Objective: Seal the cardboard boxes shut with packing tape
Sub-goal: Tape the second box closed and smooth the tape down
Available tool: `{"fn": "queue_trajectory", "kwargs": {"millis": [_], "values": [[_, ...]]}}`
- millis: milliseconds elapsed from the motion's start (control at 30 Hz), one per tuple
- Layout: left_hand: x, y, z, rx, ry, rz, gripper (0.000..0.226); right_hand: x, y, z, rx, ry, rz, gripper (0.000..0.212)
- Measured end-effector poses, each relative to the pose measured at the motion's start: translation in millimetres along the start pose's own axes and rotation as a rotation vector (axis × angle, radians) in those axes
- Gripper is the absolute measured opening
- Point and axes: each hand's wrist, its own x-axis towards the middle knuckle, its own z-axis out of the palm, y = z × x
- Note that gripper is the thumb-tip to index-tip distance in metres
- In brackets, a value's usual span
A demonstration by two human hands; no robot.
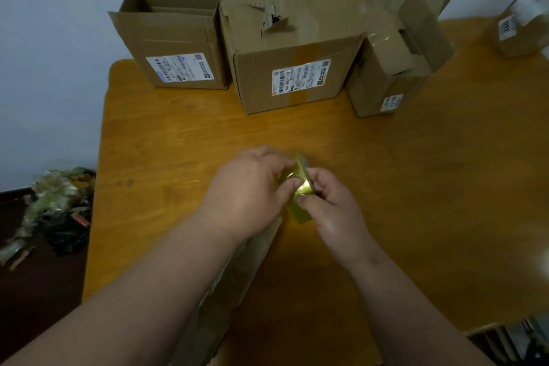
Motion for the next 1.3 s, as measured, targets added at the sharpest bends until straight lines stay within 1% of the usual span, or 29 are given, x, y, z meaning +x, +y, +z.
{"fn": "queue_trajectory", "kwargs": {"millis": [67,200,333,467,533,600,700,800,867,933,1033,1100,1200,1300], "values": [[-1.6,3.7,2.0,0.047,0.061,0.056,0.031,-0.3,-1.1,-0.1,-0.063,0.015,-0.013,0.012],[-1.8,5.4,6.1,0.122,0.12,0.131,0.009,0.2,3.2,3.6,-0.227,0.044,-0.034,0.012],[-2.3,10.7,6.5,0.25,0.033,0.073,0.018,-0.4,5.6,6.2,-0.361,0.048,-0.054,0.007],[0.6,19.0,3.1,0.361,-0.026,0.024,0.016,0.5,4.0,6.6,-0.497,0.053,-0.068,0.009],[2.7,20.2,1.6,0.397,-0.039,0.026,0.016,0.7,2.2,7.0,-0.529,0.051,-0.062,0.015],[4.2,19.7,0.0,0.407,-0.04,0.058,0.017,0.2,0.6,6.7,-0.528,0.042,-0.055,0.015],[7.3,17.7,-1.7,0.389,-0.094,0.07,0.015,-0.4,-2.8,5.1,-0.505,0.032,-0.046,0.011],[10.7,10.9,-3.2,0.333,-0.167,0.011,0.01,0.2,-7.4,1.8,-0.433,0.043,-0.015,0.012],[11.9,4.1,-3.1,0.235,-0.171,-0.041,0.012,2.1,-9.4,-2.0,-0.395,0.053,0.021,0.011],[12.6,-4.5,-2.9,0.117,-0.165,-0.126,0.015,5.4,-8.6,-7.0,-0.38,0.054,0.056,0.015],[11.1,-16.3,-4.7,-0.03,-0.13,-0.246,0.014,10.8,-5.9,-12.1,-0.416,0.053,0.091,0.033],[9.4,-19.5,-4.2,-0.067,-0.117,-0.243,0.01,12.3,-6.0,-11.4,-0.424,0.049,0.086,0.036],[8.3,-13.5,0.7,-0.083,-0.139,-0.186,0.026,12.2,-9.3,-5.0,-0.431,0.035,0.07,0.029],[9.3,-5.1,3.6,0.024,-0.126,-0.127,0.03,12.7,-8.4,1.6,-0.518,0.046,-0.016,0.025]]}}
